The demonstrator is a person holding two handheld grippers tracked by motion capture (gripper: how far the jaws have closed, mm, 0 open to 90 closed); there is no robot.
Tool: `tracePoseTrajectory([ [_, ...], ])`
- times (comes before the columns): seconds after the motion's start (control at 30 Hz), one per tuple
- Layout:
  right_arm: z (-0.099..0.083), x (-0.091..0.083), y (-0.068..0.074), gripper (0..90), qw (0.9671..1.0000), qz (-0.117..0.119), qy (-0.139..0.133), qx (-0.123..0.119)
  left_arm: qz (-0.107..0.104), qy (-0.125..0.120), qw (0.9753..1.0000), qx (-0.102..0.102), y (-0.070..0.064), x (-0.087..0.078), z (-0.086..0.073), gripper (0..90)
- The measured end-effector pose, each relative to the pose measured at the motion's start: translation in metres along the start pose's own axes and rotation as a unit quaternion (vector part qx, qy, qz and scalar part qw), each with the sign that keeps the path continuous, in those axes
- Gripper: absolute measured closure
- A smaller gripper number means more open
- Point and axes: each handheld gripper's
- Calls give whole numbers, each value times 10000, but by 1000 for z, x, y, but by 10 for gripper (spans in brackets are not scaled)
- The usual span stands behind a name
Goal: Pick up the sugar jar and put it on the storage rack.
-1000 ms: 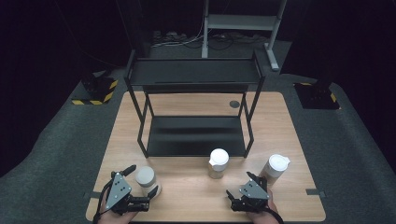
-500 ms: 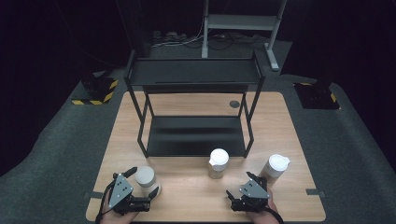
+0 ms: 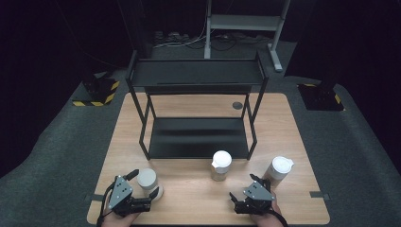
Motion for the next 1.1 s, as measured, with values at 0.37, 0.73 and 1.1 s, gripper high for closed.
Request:
tracePoseTrajectory([
  [0.37, -1, -1, 0, 3, 10000, -5, -61, -34, -86, 38, 9999, 74, 2, 1, -6, 189],
  [0.73, 0, 0, 1, 3, 10000, -5, -25, -62, -287, 17, 9996, 12, 3, 5, -11, 283],
  [1.1, 0, -1, 1, 3, 10000, -21, -52, -64, -309, -30, 9994, -180, 5, 4, -11, 350],
])
Point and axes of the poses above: each handheld gripper's, and its own axes: x roughly forward along the jaws, z roughly out of its top, y roughly to its left, and after that the axes turned 1 degree about -z, right-handed
